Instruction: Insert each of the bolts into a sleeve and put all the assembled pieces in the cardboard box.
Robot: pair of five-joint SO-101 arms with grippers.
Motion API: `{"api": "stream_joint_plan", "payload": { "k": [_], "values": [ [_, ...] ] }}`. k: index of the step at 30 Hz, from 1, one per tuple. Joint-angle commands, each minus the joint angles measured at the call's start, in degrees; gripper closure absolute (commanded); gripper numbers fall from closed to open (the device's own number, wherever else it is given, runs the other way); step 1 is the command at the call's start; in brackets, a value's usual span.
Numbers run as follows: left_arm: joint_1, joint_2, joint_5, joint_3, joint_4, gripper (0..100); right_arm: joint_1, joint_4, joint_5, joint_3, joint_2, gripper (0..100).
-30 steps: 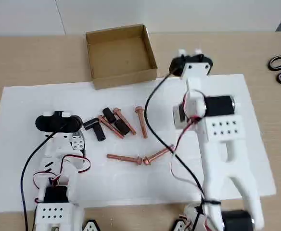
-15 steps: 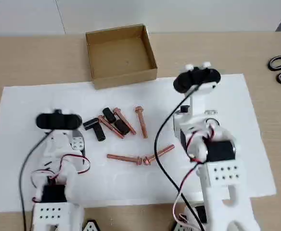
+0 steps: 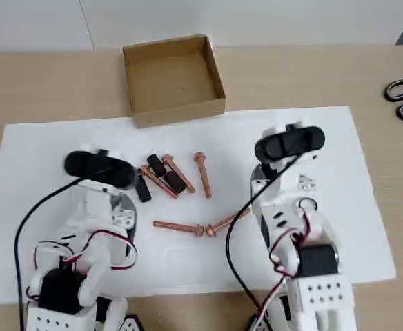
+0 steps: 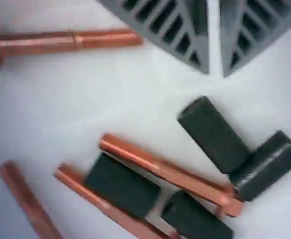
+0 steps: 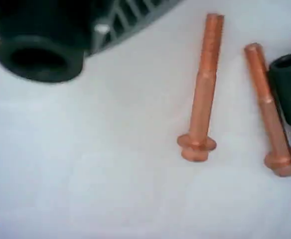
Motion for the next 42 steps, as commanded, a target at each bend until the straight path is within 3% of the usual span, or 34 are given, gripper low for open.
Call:
{"api": "stream_joint_plan", "payload": {
  "k": [1,5,10,12,20,25,31,37,42],
  "values": [
    [3.8,0.4,-6.3,-2.7,0.4,99,0.6,-1.5,-0.4,2.3,-7.9,99.5],
    [8.2,0.4,-18.6,-2.7,4.1,99,0.7,-3.9,-0.4,8.9,-19.5,99.5],
    [8.9,0.4,-38.0,-2.7,5.0,99,0.8,-4.3,0.0,17.1,-34.2,99.5],
    [8.9,0.4,-44.6,-2.6,3.3,99,2.2,-4.4,-0.1,18.4,-32.7,99.5],
    [11.2,0.3,-58.5,-0.3,-9.6,99,9.7,-4.4,-0.4,18.5,-31.5,99.5],
    [10.9,-0.2,-53.1,1.6,-15.4,99,13.9,-4.5,-0.4,20.0,-31.5,99.5],
    [11.3,0.5,-48.6,1.5,-15.4,99,14.3,-4.6,-0.5,23.1,-31.5,99.5],
    [11.5,12.2,-48.1,-6.8,-4.6,99,12.4,-4.6,-0.5,23.5,-31.6,99.5],
    [11.9,30.6,-48.3,-20.4,4.6,99,2.1,-4.6,-0.3,23.6,-31.6,99.5]
  ]
}}
